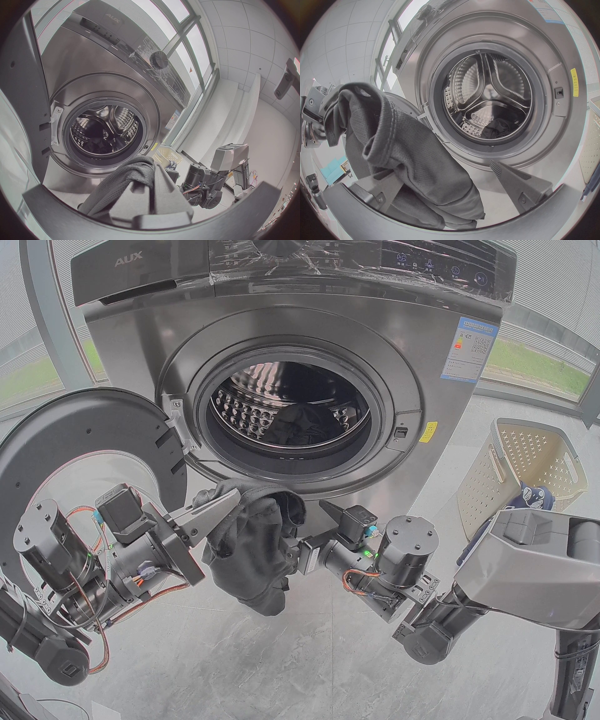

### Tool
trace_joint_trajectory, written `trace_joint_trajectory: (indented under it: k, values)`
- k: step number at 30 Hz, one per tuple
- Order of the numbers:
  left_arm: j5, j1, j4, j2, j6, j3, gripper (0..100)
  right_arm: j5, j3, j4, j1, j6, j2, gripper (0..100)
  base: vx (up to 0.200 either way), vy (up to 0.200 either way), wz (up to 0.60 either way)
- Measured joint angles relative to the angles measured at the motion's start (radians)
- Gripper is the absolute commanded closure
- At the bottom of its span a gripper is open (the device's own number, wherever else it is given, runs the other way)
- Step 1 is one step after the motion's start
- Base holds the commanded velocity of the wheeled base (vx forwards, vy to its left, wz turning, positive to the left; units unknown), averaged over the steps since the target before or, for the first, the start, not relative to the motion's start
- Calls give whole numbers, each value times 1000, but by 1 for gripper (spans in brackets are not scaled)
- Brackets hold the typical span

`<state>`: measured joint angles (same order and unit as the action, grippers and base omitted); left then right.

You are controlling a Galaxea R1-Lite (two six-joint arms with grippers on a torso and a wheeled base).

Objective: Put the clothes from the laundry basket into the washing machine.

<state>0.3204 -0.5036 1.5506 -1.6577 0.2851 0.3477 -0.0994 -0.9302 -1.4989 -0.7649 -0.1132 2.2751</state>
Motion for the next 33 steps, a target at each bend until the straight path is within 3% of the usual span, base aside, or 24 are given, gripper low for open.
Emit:
trace_joint_trajectory:
  k: [13, 26, 33]
  values:
    - [-3, 2, 0, -1, 0, 8, 100, 1, 143, -2, -1, 1, -31, 0, 0, 0, 0]
    - [-3, 1, 0, -1, 0, 6, 100, 1, 83, 0, -3, 3, -46, 0, 0, 0, 0]
    - [-2, 1, 0, -1, 0, 5, 100, -1, 59, 0, 31, 3, -45, 0, 0, 0, 0]
